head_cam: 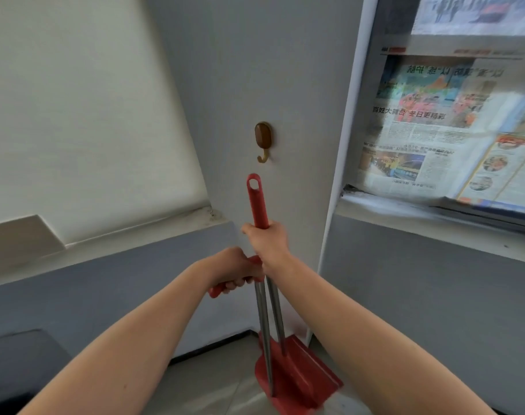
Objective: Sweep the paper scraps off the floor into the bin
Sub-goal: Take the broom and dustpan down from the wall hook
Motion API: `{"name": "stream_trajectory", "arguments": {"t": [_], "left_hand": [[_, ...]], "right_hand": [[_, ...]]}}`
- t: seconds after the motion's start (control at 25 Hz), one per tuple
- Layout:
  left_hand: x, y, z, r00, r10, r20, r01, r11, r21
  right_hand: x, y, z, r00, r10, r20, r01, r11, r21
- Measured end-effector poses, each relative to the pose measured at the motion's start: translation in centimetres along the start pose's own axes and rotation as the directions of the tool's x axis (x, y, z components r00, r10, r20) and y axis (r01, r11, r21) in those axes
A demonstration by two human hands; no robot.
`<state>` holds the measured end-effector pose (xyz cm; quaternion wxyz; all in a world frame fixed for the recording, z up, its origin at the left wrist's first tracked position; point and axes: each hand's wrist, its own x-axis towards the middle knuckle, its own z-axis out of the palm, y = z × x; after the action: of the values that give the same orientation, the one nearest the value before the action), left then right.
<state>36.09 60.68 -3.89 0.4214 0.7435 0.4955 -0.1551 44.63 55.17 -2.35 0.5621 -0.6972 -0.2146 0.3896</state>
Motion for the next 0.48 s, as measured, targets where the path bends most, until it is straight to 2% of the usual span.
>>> {"name": "stream_trajectory", "arguments": {"t": [0.12, 0.32, 0.48], "left_hand": [[-3.8, -1.4, 4.1, 0.999, 0.018, -0.041, -0.025, 0.986, -0.165], [-9.7, -5.0, 10.1, 0.991, 0.087, -0.096, -0.108, 0.968, -0.228], [-13.7, -8.8, 14.7, 0.957, 0.234, -0.170, -0.275, 0.919, -0.282]], "right_hand": [[-4.3, 1.2, -0.3, 0.997, 0.042, -0.069, -0.040, 0.999, 0.031], [-13.1, 4.4, -1.2, 0.992, 0.040, -0.118, -0.034, 0.998, 0.048], [-20.2, 7.4, -1.4, 0.985, -0.011, -0.170, 0.028, 0.995, 0.096]]}}
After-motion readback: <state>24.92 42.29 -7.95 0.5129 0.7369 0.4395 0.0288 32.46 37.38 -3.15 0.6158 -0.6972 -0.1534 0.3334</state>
